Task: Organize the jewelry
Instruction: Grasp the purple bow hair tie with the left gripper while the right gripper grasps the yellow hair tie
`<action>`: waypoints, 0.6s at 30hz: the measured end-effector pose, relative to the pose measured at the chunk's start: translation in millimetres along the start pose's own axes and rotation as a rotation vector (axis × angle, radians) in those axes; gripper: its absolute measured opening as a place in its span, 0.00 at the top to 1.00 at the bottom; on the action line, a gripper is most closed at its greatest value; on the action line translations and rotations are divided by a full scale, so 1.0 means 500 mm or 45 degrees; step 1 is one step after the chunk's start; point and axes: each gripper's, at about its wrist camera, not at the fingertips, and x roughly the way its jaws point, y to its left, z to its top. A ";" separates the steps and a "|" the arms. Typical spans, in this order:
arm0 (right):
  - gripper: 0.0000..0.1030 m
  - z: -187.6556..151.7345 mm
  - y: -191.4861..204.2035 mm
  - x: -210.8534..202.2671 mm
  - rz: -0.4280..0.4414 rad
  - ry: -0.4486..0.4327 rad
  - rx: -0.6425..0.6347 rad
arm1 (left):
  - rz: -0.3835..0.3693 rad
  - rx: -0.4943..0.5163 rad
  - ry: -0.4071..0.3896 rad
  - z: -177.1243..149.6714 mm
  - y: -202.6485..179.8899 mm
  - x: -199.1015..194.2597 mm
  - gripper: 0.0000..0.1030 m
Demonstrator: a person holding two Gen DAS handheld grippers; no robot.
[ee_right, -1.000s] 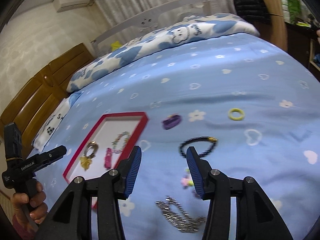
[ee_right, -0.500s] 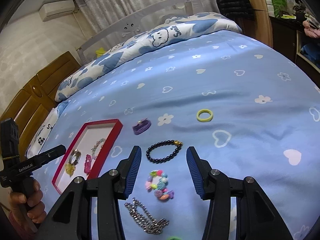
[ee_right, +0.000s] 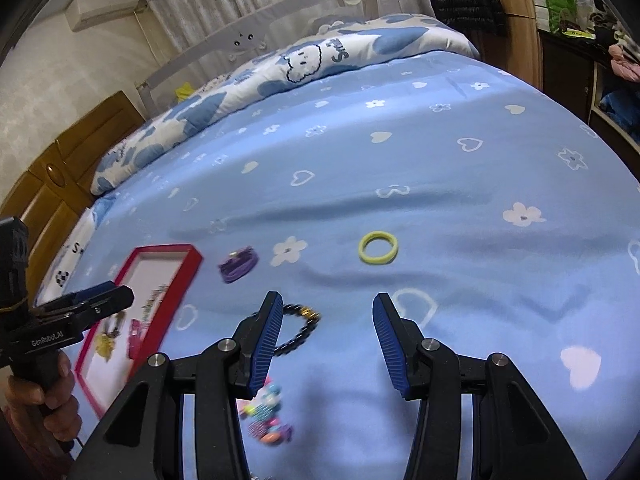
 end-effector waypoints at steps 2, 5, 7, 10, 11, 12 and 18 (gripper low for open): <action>0.53 0.011 -0.012 0.023 -0.015 0.018 -0.001 | 0.012 0.017 0.010 0.010 -0.008 0.021 0.26; 0.53 0.025 -0.026 0.049 -0.028 0.034 0.003 | 0.024 0.025 0.032 0.029 -0.018 0.062 0.26; 0.53 0.033 -0.033 0.062 -0.030 0.040 0.004 | 0.016 0.017 0.047 0.039 -0.021 0.085 0.26; 0.53 0.043 -0.041 0.084 -0.031 0.055 0.007 | 0.016 0.031 0.073 0.058 -0.033 0.126 0.26; 0.53 0.045 -0.042 0.090 -0.030 0.060 0.008 | 0.017 0.038 0.077 0.062 -0.035 0.136 0.26; 0.53 0.048 -0.044 0.099 -0.029 0.064 0.008 | 0.021 0.050 0.083 0.067 -0.041 0.148 0.26; 0.53 0.059 -0.051 0.146 -0.057 0.107 -0.017 | 0.044 0.089 0.145 0.087 -0.064 0.222 0.34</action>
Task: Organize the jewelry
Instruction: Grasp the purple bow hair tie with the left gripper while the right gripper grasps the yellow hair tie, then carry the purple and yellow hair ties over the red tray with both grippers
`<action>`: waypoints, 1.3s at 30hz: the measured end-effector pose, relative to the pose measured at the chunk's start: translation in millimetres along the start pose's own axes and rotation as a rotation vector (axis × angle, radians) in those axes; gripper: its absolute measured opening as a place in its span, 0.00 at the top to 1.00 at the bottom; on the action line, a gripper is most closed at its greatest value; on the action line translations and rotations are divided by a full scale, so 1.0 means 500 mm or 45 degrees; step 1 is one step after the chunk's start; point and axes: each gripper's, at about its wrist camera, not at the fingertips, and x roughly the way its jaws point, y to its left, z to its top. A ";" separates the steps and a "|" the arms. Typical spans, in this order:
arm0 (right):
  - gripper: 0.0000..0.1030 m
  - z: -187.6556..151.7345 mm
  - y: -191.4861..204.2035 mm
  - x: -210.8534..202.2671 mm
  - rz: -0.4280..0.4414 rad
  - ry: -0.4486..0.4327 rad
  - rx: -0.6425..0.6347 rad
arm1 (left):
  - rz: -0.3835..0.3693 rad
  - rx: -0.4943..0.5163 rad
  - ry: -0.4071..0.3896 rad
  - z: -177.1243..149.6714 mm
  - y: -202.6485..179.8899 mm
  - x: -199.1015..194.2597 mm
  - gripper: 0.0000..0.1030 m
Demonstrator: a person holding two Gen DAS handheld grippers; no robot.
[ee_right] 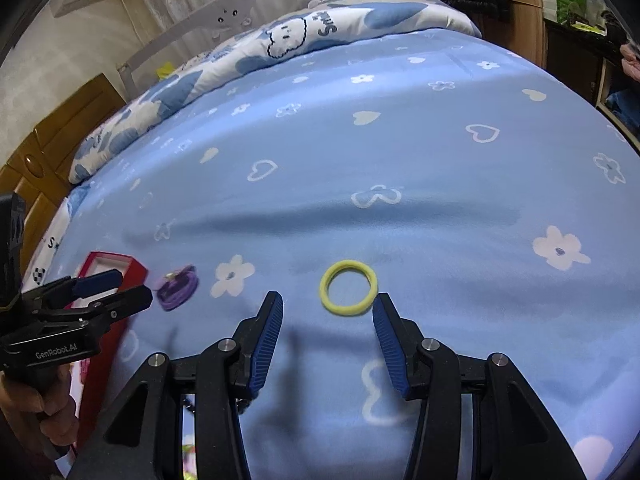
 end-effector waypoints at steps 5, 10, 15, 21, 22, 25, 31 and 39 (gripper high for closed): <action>0.54 0.002 -0.006 0.030 -0.027 0.035 -0.017 | 0.003 0.042 0.077 0.007 -0.019 0.058 0.53; 0.87 0.004 -0.001 0.038 -0.063 0.039 -0.045 | -0.022 0.098 0.080 0.007 -0.034 0.076 0.88; 0.97 0.002 0.001 0.026 -0.060 0.018 -0.046 | -0.088 0.074 0.057 0.004 -0.026 0.054 0.91; 0.97 -0.010 0.022 -0.029 0.005 -0.024 -0.036 | -0.168 0.002 -0.015 -0.025 0.008 -0.020 0.91; 0.97 -0.014 0.029 -0.041 0.019 -0.032 -0.036 | -0.176 -0.006 -0.031 -0.031 0.014 -0.035 0.91; 0.97 -0.024 0.053 -0.067 0.060 -0.047 -0.038 | -0.198 -0.031 -0.066 -0.057 0.027 -0.076 0.91; 0.97 -0.048 0.105 -0.107 0.148 -0.054 -0.042 | -0.234 -0.122 -0.115 -0.129 0.079 -0.168 0.91; 0.97 -0.084 0.191 -0.139 0.238 -0.054 -0.082 | -0.228 -0.219 -0.191 -0.207 0.150 -0.280 0.91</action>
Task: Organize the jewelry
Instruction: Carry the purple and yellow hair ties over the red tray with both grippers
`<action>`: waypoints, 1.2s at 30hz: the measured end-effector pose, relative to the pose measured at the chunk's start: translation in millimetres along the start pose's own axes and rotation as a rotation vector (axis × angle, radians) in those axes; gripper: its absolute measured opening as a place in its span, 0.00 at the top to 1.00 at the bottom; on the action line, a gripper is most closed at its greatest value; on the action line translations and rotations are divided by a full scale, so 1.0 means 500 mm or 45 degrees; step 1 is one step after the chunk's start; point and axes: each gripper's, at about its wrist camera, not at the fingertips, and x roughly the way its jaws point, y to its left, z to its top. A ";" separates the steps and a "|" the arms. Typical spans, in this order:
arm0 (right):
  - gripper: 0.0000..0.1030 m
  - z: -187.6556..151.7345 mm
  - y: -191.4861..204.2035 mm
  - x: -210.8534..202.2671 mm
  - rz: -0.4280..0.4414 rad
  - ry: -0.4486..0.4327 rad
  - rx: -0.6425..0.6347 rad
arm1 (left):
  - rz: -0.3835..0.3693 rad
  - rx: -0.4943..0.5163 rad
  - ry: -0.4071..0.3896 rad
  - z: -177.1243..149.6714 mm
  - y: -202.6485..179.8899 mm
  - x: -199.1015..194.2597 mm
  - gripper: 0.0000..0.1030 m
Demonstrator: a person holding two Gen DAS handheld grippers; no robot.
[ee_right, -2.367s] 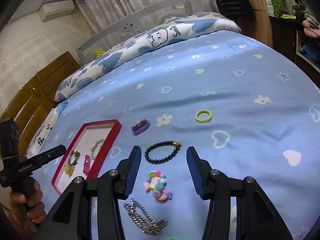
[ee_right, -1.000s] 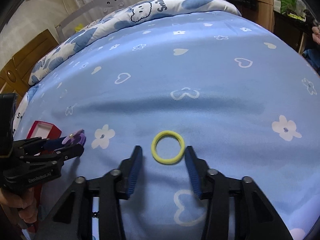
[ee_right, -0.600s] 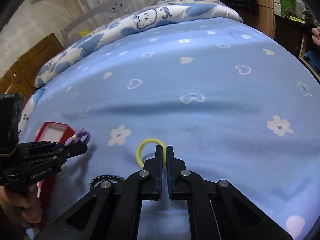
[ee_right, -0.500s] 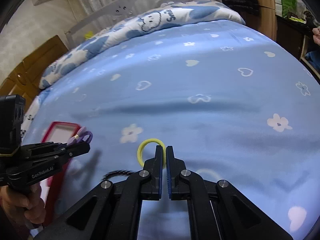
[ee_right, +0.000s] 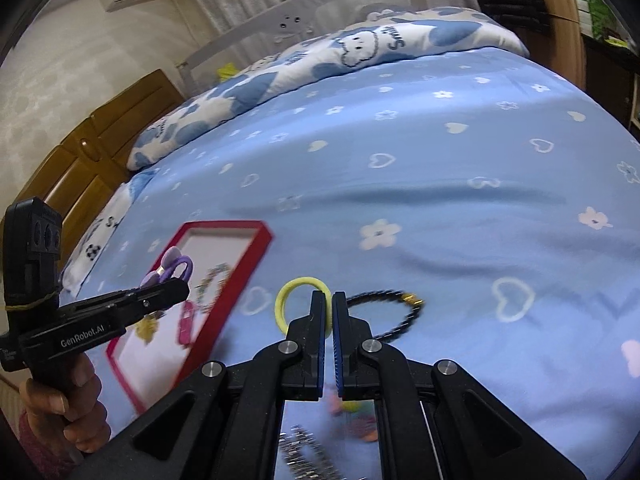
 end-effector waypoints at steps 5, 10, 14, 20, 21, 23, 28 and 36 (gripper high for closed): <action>0.97 -0.013 0.053 -0.009 0.056 -0.009 -0.026 | 0.011 -0.015 -0.027 -0.034 0.024 -0.066 0.91; 0.97 -0.023 0.105 -0.011 0.112 -0.006 -0.066 | 0.031 -0.046 -0.054 -0.069 0.054 -0.128 0.91; 0.97 -0.035 0.143 -0.011 0.148 -0.002 -0.093 | 0.057 -0.090 -0.072 -0.097 0.085 -0.170 0.91; 0.97 -0.051 0.192 -0.006 0.189 0.004 -0.133 | 0.091 -0.150 -0.094 -0.129 0.122 -0.216 0.91; 0.97 -0.054 0.202 -0.002 0.197 0.007 -0.140 | 0.096 -0.158 -0.095 -0.133 0.127 -0.222 0.91; 0.97 -0.059 0.215 0.002 0.205 0.015 -0.154 | 0.109 -0.173 -0.100 -0.142 0.140 -0.236 0.91; 0.97 -0.073 0.247 0.021 0.233 0.051 -0.182 | 0.130 -0.195 -0.101 -0.157 0.156 -0.250 0.91; 0.97 -0.093 0.289 0.054 0.251 0.109 -0.227 | 0.154 -0.231 -0.083 -0.170 0.185 -0.247 0.91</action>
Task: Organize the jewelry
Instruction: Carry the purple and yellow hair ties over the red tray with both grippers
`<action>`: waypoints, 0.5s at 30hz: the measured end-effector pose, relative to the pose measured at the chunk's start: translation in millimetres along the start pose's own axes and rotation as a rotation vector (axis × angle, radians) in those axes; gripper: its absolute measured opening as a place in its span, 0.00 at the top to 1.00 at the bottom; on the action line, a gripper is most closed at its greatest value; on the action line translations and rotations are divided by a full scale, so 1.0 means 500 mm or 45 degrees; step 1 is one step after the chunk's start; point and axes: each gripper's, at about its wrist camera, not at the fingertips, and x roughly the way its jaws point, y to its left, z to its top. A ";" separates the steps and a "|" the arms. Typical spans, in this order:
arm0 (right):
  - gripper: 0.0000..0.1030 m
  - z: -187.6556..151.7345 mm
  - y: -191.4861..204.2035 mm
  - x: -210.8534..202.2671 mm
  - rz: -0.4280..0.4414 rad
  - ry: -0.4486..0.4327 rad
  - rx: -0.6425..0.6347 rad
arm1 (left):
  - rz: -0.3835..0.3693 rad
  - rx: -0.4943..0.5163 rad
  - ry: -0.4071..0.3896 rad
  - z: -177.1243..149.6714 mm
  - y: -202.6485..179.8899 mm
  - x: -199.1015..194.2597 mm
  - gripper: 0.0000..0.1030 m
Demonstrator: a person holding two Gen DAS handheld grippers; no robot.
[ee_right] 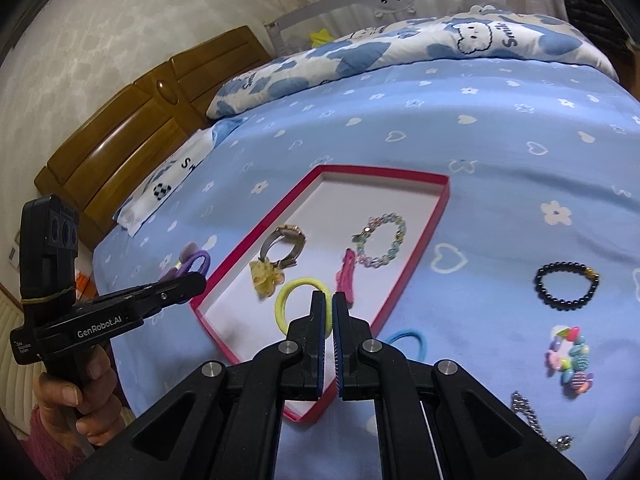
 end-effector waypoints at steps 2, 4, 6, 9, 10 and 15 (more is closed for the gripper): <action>0.97 0.000 0.006 0.009 0.002 0.013 -0.008 | 0.006 -0.012 0.008 0.003 0.010 0.007 0.91; 0.97 -0.001 0.010 0.014 0.004 0.021 -0.013 | 0.015 -0.022 0.017 0.004 0.016 0.010 0.91; 0.97 0.000 0.014 0.021 0.005 0.031 -0.018 | 0.020 -0.032 0.025 0.007 0.025 0.019 0.91; 0.97 0.002 0.018 0.036 0.004 0.048 -0.027 | 0.028 -0.040 0.047 0.008 0.031 0.038 0.91; 0.97 0.001 0.019 0.042 0.003 0.055 -0.029 | 0.034 -0.040 0.057 0.007 0.033 0.046 0.91; 0.97 -0.009 0.023 0.084 -0.004 0.116 -0.044 | 0.053 -0.039 0.114 -0.001 0.040 0.089 0.91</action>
